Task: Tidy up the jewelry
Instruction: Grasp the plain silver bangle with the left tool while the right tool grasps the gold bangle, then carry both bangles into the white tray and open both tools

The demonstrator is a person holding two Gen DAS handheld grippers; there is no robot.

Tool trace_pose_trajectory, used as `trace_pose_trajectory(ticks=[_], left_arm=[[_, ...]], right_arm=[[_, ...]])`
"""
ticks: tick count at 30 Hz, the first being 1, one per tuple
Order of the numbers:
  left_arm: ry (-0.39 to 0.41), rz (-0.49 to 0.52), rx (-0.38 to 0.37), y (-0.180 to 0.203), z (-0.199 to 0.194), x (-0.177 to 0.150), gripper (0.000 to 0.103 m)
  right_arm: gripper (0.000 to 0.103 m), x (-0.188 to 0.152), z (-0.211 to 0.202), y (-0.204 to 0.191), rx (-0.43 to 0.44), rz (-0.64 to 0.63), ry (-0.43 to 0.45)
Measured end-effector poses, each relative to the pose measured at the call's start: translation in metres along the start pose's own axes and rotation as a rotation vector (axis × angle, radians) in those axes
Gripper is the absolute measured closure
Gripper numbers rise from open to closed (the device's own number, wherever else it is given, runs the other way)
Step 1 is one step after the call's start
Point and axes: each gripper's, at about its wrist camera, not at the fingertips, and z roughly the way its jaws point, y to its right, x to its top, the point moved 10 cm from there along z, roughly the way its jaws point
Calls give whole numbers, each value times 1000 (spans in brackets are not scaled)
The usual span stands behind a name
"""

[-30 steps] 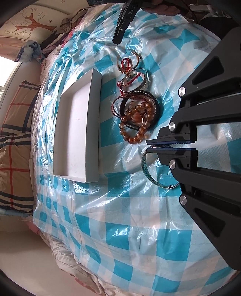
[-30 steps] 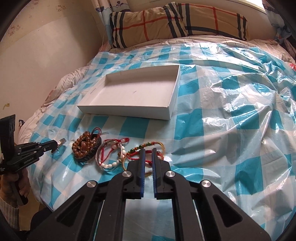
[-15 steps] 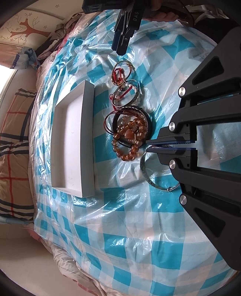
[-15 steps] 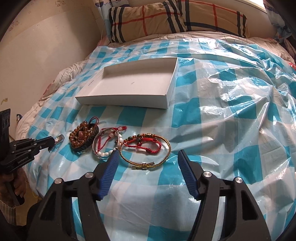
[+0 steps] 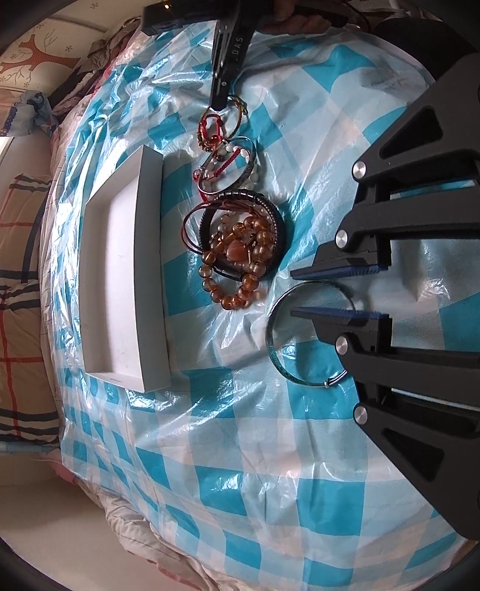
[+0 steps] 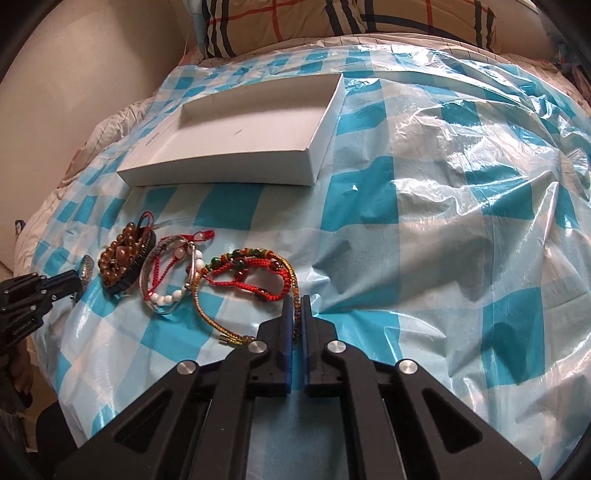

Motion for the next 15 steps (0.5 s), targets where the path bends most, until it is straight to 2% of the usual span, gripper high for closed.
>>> trace_pose_trajectory(ticks=[1,3,5,7,9,15], left_arm=[[-7,8,9,0,1,-2,77],[-12,23,25,0,4,-6,77],[-15,18,7,3,5,-7,96],[4,31,14,6,-1,-3,99],[37,16,-31,14,-12,3,99],[179,-5,-92,34,-49,35,99]], right_arm=[[99,1,-6,-3,19,10,18],[99,6,-19,-10,59,26,56],[99,10,-33,-21,88,22,99],[99,15,-48,-33,117,12,150],[99,21,-63,-42,135,5,199],[99,34,-89,-58,139,-16,303]])
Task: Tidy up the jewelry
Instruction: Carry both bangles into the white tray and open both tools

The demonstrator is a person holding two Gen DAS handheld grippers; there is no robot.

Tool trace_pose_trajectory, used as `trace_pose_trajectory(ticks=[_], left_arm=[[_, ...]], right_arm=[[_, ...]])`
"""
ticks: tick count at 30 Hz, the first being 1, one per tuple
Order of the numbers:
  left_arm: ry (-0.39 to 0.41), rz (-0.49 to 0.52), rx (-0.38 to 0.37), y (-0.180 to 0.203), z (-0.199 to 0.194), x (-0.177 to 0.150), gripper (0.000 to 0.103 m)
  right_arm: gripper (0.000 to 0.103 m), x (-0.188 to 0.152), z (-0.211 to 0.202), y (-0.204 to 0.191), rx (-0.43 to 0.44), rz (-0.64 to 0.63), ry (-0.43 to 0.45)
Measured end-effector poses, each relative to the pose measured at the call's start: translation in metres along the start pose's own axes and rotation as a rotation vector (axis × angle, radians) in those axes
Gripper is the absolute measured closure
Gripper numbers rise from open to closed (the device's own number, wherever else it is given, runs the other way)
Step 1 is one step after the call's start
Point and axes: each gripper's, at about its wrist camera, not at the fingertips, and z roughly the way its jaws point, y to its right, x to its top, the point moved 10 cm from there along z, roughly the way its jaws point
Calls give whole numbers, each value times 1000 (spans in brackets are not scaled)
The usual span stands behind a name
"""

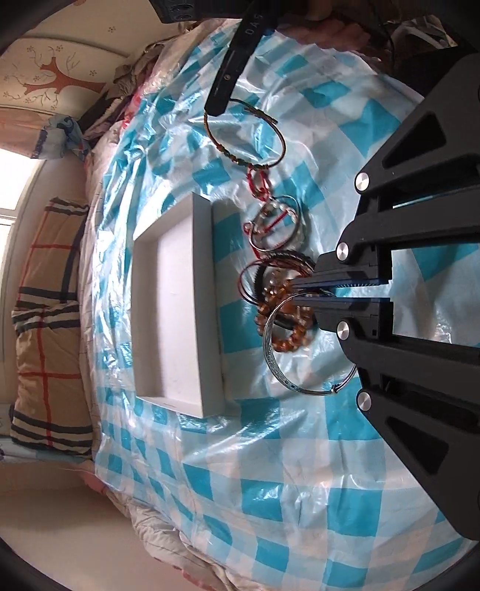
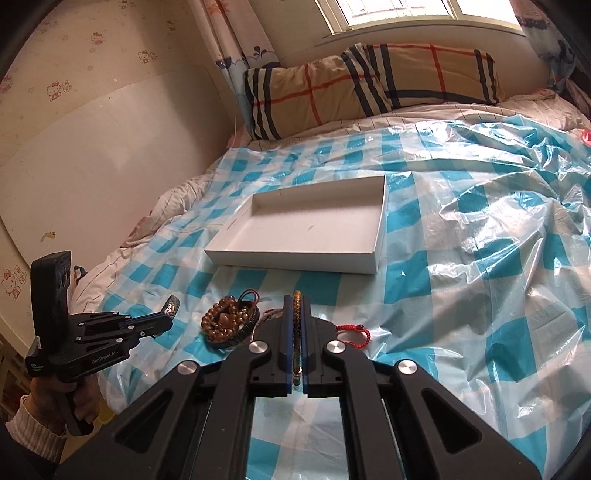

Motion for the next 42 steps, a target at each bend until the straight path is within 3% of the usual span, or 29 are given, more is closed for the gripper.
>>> trace_pose_trajectory(ticks=[6,13,42], left_arm=[[98,-16,-44,19,-10,28,99],[141,-24,-53,27,-1,53,99],[190,-34,13,7,74,123,99]], right_arm=[[99,16,-4,1,-35,-29,52],[99,35,7,5,-48,-40,90],[99,95,117,3,23,-66,122]])
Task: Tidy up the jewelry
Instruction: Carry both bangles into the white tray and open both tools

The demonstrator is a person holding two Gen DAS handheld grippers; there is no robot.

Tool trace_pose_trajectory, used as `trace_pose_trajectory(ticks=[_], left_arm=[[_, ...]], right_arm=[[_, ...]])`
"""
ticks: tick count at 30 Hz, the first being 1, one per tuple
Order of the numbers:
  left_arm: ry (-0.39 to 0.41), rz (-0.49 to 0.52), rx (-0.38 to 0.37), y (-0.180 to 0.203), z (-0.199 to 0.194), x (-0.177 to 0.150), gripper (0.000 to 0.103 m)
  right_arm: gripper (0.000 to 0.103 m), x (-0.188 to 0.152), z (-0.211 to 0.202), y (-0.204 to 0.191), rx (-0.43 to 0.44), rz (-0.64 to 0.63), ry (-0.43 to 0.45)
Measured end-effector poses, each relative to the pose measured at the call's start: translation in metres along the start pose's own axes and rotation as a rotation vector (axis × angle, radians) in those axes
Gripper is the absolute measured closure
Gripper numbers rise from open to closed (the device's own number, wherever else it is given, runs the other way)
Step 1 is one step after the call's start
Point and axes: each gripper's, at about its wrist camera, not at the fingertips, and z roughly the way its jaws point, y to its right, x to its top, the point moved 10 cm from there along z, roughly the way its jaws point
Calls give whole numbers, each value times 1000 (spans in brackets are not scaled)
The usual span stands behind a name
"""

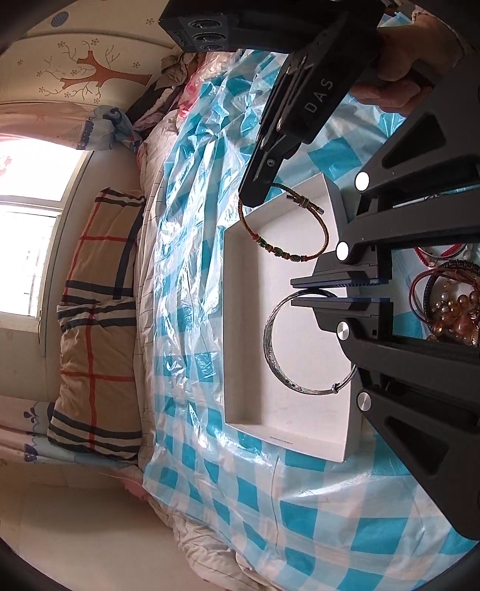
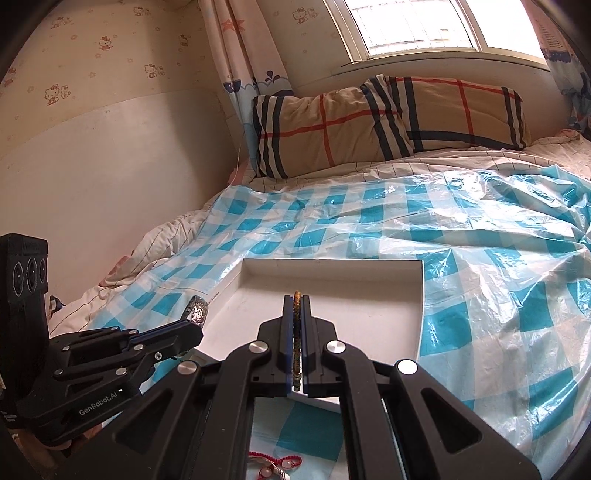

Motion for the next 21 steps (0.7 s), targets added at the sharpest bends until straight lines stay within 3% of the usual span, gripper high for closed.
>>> trace_pose_trajectory(ticks=[7,10,11,13,16,21], left_arm=[[-5,7,15,-3,18,4,99],[-21,15,21,-1,27,3,99],[-43,27,27,0,34,1,99],[-97,39,52,1,49,-5,97],[-117,34,60,2,54,-10,94],[-109,14,63,0,31,-18,93]], right_arm=[[99,0,21,-1,34,7,-13],[99,-8,36,3,6,-8,-69],[96,-13,42,9,-32,-13,-96],[58,-17,45,24,-114,-13,-115],[58,-15,30,36,-161,-9,-98],[58,-15,-10,38,-182,-11,-88]])
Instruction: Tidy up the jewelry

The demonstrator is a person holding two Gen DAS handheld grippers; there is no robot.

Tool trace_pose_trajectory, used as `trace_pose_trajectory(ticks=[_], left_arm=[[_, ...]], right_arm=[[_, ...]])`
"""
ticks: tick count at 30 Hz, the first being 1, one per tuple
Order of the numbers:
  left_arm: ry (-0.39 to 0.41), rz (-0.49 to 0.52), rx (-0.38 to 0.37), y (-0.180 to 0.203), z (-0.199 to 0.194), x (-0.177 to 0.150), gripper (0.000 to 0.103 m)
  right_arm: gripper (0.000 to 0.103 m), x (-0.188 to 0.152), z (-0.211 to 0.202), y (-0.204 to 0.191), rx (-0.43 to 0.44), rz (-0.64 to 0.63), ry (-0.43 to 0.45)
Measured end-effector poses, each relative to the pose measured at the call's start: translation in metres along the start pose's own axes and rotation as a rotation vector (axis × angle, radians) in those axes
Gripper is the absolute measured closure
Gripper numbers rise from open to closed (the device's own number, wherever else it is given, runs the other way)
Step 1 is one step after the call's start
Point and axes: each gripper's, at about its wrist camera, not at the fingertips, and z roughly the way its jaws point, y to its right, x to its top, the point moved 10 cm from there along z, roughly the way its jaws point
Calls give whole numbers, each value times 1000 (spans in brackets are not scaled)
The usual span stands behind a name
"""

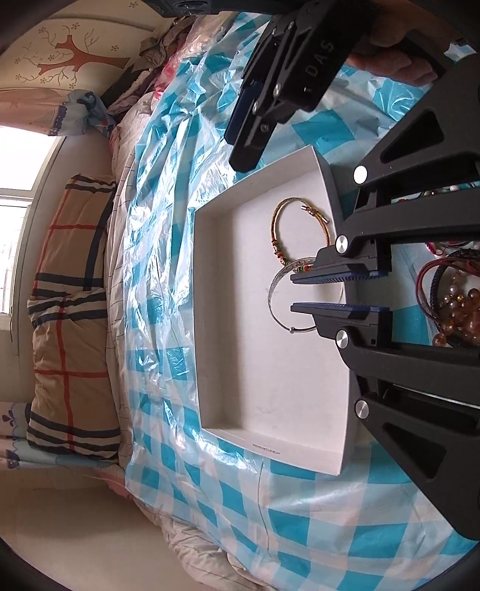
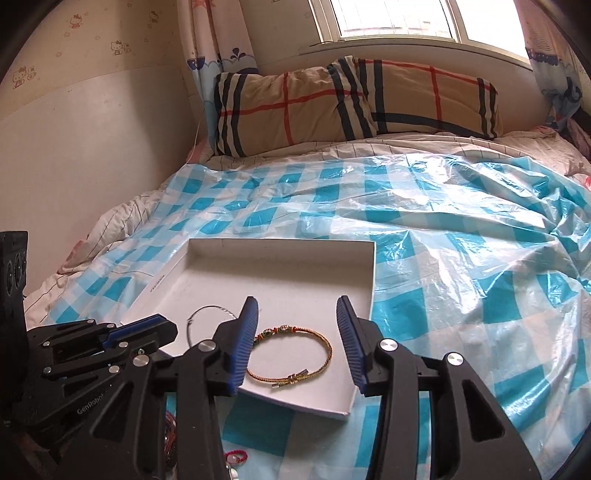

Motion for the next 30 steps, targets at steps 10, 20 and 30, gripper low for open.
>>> trace_pose_trajectory(ticks=[10,20,30], left_arm=[[-7,-30,30,-22,-63,-43,72],[-80,-41,40,-38,-75,-90,68],[-126,27,11,-33,-35,-86,68]], right_arm=[[58,-56,-68,0,-13,4,-69],[59,-102,-71,-8,25,21,-174],[78,-120,-27,-40,113,-50,-287]])
